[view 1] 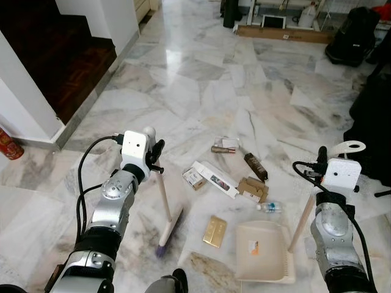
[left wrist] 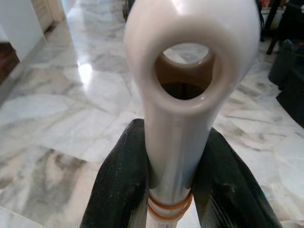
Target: Sweep floor
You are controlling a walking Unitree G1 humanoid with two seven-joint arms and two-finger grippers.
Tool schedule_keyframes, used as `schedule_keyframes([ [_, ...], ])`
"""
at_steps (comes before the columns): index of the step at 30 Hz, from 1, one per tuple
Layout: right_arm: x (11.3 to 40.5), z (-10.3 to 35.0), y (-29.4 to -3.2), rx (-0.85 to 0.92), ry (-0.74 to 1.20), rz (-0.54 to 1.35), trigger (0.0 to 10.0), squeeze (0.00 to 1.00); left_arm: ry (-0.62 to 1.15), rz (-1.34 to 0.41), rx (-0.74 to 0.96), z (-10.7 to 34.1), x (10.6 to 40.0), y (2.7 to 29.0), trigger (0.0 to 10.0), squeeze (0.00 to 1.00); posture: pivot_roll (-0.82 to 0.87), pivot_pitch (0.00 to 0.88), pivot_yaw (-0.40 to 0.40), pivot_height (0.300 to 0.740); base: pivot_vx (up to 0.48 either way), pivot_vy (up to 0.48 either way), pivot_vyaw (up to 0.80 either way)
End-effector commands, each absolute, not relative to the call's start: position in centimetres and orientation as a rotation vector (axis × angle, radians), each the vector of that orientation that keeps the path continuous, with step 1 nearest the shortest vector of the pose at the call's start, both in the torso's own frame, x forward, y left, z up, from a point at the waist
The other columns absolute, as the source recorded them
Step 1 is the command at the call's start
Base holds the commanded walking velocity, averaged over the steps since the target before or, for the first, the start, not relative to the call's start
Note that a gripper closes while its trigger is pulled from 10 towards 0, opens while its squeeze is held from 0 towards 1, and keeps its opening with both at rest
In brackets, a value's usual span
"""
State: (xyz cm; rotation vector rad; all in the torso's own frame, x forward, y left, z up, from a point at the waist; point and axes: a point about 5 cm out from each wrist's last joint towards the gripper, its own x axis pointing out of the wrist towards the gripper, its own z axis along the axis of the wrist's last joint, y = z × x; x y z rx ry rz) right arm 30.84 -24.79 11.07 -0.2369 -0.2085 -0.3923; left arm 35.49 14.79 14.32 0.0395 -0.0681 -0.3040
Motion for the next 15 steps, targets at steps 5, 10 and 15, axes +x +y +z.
schedule_keyframes([
  [5,30.4,10.7,-24.7,-0.247,-0.25,-0.425,10.0,0.0,-0.092,-0.332,-0.005,15.8,34.9,15.2,10.0,0.0,0.19,0.295,0.056,0.74,0.0,0.0,0.0],
  [10,29.8,9.2,-23.9,-0.23,-0.239,-0.443,10.0,0.0,-0.089,-0.345,-0.014,17.0,34.3,15.7,10.0,0.0,0.25,0.337,0.085,0.74,0.0,0.0,0.0],
  [15,29.1,7.7,-23.2,-0.207,-0.198,-0.468,10.0,0.0,-0.082,-0.35,-0.02,18.0,34.0,16.0,10.0,0.0,0.27,0.36,0.097,0.74,0.0,0.0,0.0],
])
